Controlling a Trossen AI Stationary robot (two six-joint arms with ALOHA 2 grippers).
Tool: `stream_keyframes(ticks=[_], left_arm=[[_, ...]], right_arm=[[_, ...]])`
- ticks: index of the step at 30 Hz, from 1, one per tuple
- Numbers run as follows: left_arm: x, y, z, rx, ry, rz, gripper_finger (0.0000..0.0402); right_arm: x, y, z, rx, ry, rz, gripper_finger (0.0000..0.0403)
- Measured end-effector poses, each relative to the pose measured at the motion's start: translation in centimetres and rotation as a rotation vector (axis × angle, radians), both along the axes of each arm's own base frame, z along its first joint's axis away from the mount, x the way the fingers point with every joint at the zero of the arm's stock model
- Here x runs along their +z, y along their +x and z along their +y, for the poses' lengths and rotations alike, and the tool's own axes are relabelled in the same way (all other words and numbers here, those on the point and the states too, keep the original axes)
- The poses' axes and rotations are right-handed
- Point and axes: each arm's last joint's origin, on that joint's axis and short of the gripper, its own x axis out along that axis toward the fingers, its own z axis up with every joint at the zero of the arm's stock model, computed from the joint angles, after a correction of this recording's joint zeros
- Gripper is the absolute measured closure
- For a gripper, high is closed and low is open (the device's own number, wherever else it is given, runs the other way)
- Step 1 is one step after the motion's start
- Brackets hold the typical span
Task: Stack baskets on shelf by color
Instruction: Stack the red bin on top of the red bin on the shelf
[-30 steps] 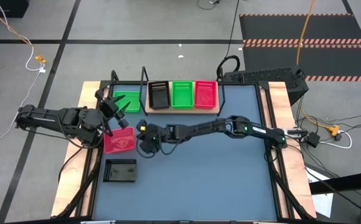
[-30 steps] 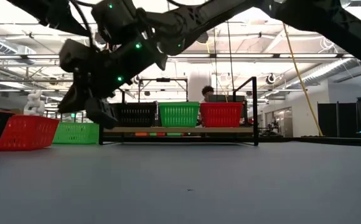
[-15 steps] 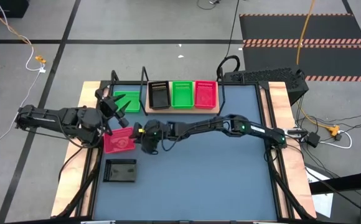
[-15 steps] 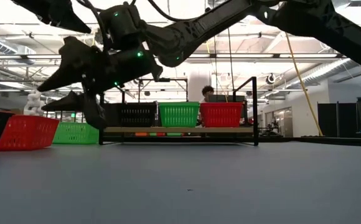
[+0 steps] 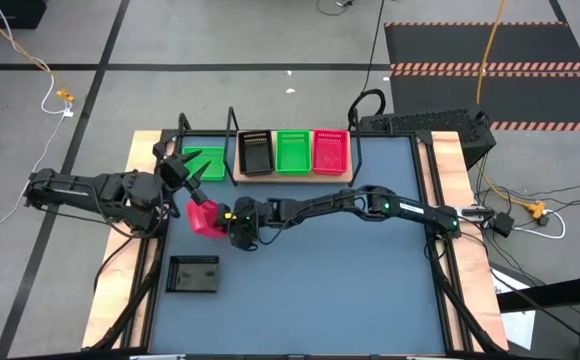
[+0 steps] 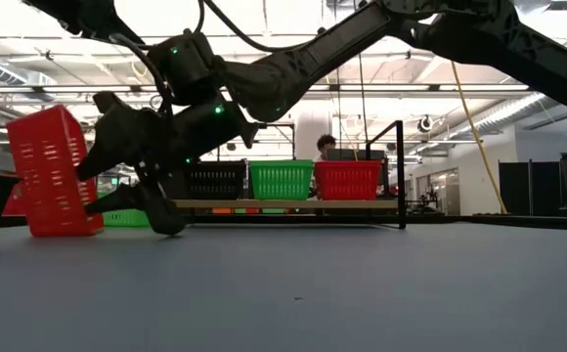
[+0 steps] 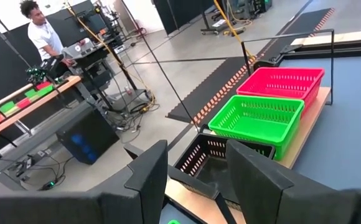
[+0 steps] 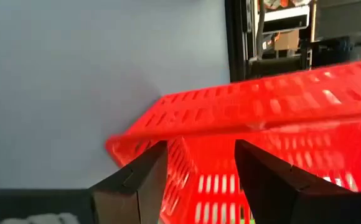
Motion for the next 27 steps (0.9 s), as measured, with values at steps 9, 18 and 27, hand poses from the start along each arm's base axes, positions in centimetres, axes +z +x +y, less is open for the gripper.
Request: stream_keyframes(ticks=[9,18,27], left_arm=[[-0.1,0.0,0.0,-0.002,0.009,0.017,0.0234],[-0.4,-0.1,0.0,0.000,0.008,0.046,0.0234],[-0.4,-0.1,0.0,0.001,0.000,0.041,0.0234]], right_arm=[[0.2,0.2,0.6,-0.150,0.248,-0.016,0.0222],[4.5,-0.3,-0.1,-0.767,0.500,-0.287,0.0222],[11.7,-2.6,-2.1,-0.934,1.228,-0.295,0.0222]])
